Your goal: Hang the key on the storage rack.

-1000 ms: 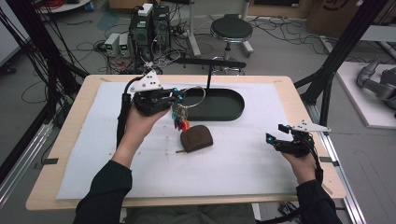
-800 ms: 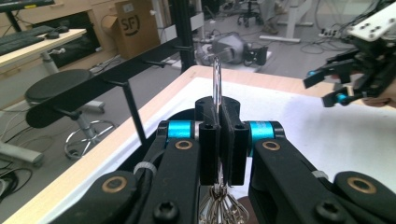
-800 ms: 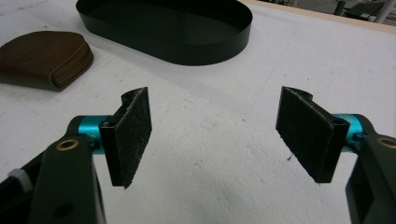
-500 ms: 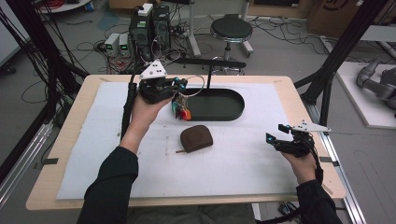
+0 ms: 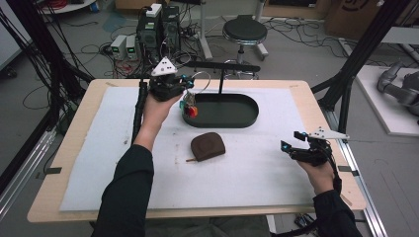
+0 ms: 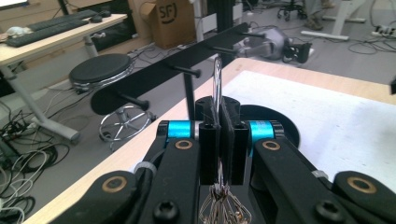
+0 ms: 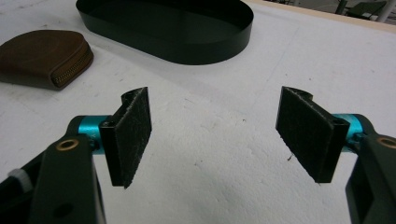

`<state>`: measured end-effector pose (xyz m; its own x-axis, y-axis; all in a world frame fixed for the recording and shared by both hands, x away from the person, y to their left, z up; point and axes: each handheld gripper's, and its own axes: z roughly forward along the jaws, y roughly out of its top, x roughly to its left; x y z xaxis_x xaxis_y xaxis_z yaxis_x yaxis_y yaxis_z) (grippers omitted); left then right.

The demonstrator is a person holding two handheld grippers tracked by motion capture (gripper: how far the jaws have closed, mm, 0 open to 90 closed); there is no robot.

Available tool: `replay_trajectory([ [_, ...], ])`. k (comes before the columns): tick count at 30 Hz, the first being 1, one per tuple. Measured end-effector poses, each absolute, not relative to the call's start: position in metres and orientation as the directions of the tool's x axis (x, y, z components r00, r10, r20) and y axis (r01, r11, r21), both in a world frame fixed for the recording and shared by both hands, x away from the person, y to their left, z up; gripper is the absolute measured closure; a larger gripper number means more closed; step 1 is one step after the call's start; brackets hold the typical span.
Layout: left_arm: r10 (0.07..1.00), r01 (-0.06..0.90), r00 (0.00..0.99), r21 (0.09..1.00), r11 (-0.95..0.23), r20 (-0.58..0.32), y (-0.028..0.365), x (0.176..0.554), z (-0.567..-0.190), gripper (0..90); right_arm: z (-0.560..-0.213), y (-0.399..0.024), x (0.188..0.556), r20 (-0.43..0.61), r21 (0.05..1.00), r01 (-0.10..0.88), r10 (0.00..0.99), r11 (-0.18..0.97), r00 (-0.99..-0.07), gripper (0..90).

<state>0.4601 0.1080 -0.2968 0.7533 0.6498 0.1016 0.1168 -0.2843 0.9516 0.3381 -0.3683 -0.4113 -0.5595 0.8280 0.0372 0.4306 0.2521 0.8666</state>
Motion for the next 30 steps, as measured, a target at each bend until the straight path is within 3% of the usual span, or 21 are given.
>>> replay_trajectory([
  [16, 0.742, 0.198, 0.670, 0.958, -0.206, 0.021, 0.118, 0.494, -0.322, 86.4, -0.411, -0.369, 0.339, 0.047, 0.868, 0.432, 0.827, 0.244, -0.561, 27.3],
  [30, 0.758, 0.221, 0.652, 0.963, -0.157, -0.025, 0.124, 0.502, -0.330, 86.3, -0.412, -0.369, 0.340, 0.046, 0.868, 0.431, 0.824, 0.248, -0.565, 27.3],
])
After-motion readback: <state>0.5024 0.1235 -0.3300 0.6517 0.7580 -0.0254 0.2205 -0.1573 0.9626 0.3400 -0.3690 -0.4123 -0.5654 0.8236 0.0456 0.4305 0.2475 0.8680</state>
